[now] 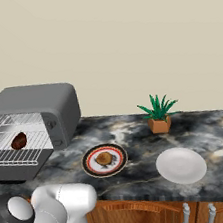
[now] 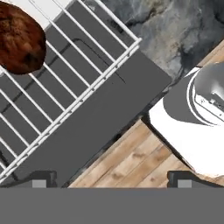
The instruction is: Open the toaster oven door. Place the bread on the top rack in the toaster oven and place the steak on the bottom rack.
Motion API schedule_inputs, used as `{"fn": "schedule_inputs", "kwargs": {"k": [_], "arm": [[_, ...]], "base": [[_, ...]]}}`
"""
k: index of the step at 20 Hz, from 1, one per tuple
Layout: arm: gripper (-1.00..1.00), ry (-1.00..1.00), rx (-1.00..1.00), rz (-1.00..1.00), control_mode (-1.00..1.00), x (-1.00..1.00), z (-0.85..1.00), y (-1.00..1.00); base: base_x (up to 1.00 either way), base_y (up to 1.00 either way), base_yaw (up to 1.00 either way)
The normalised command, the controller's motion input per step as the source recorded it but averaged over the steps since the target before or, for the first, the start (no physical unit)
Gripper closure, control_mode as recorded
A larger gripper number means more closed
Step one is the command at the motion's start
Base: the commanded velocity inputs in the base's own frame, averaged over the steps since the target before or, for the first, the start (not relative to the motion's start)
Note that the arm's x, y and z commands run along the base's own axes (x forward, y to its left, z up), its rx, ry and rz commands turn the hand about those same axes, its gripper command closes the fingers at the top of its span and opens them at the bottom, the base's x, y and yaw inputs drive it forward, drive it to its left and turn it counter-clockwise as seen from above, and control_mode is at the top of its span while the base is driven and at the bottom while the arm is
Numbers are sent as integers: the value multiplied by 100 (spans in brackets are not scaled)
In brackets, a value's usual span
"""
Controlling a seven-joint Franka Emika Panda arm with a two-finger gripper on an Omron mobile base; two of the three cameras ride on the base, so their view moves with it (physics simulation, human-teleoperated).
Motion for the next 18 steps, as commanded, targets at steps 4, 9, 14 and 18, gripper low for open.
{"fn": "schedule_inputs", "kwargs": {"k": [4, 9, 14, 18], "arm": [[-100, 0, -2, 79, -100, 8, 0, 0], [-100, 0, -11, 46, -100, 0, -7, 0], [-100, -3, -6, 6, -100, -14, -31, -1], [-100, -7, -1, 0, -100, -4, -32, -1]], "base": [[0, 0, 0], [0, 0, 0], [0, 0, 0], [0, 0, 0]]}}
